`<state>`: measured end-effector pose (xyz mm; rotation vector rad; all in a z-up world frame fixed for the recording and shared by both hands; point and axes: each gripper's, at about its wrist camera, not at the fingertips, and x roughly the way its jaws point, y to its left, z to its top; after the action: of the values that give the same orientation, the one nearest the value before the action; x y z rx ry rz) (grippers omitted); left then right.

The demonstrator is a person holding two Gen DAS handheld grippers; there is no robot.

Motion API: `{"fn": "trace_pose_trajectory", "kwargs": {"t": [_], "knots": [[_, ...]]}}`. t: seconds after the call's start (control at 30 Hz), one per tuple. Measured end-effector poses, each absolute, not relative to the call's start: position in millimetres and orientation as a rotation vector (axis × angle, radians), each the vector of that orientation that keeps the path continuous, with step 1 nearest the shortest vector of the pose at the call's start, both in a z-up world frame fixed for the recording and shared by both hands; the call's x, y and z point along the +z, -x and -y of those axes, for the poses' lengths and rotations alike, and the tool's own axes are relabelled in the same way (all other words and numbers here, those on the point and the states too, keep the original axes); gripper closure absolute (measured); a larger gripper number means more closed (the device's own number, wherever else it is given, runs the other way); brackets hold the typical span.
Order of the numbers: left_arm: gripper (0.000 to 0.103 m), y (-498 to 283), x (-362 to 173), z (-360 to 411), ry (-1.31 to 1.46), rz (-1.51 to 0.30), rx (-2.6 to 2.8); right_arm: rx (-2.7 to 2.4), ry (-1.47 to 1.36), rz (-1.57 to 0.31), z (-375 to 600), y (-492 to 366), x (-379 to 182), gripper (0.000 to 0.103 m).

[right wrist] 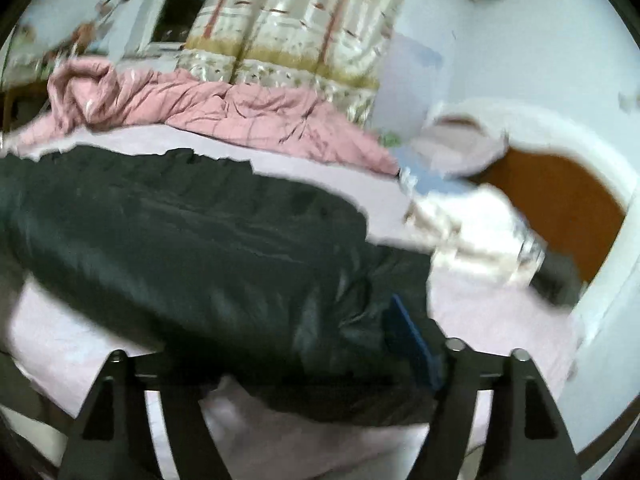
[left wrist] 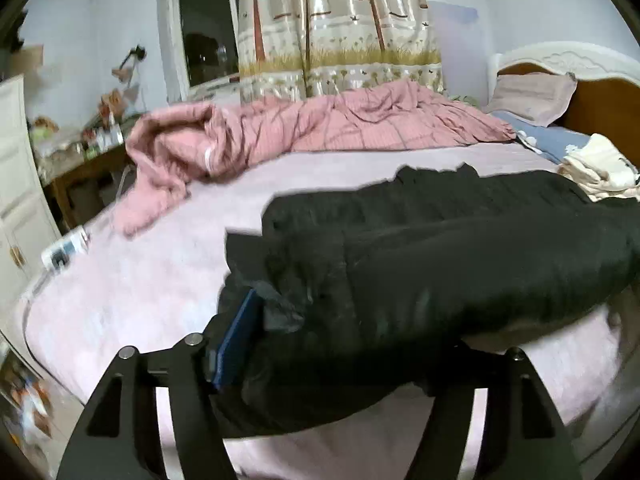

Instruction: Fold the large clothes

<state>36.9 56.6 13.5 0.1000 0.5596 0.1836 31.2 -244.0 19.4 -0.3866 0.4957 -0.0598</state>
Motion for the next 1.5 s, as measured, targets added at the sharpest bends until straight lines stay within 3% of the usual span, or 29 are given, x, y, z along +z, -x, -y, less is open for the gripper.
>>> {"fn": "trace_pose_trajectory", "kwargs": {"t": [0.27,0.57,0.73,0.8,0.87,0.97,1.07,1.17,1.3,1.5], "knots": [[0.034,-144,57,-64,-0.143,-0.576,0.220,-0.108,0.399,-0.420,236,-129,83,0.017],[0.030,-249,17,-90,-0.144,-0.623,0.223,-0.175,0.342,-0.530,245,-260,54,0.016],[0.029,-245,7,-96,-0.137,-0.558,0.190,-0.249,0.169,-0.534,277,-281,39,0.016],[0.029,-229,21,-90,-0.167,-0.499,0.137,-0.435,0.147,-0.416,289,-263,42,0.016],[0.011,-204,42,-83,-0.181,-0.394,0.128,-0.506,0.189,-0.270,289,-242,55,0.016],[0.010,-174,67,-85,-0.104,-0.277,0.131,-0.390,0.130,-0.172,292,-215,76,0.016],[0.010,-154,81,-87,-0.053,-0.203,0.051,-0.122,-0.021,-0.203,294,-204,88,0.016],[0.010,-161,78,-87,-0.023,-0.248,-0.065,0.190,-0.094,-0.305,283,-208,84,0.016],[0.010,-179,56,-93,0.025,-0.320,-0.104,0.122,0.048,-0.328,264,-221,63,0.015],[0.011,-217,40,-101,0.080,-0.323,-0.052,0.109,0.027,-0.416,261,-257,25,0.015]]}}
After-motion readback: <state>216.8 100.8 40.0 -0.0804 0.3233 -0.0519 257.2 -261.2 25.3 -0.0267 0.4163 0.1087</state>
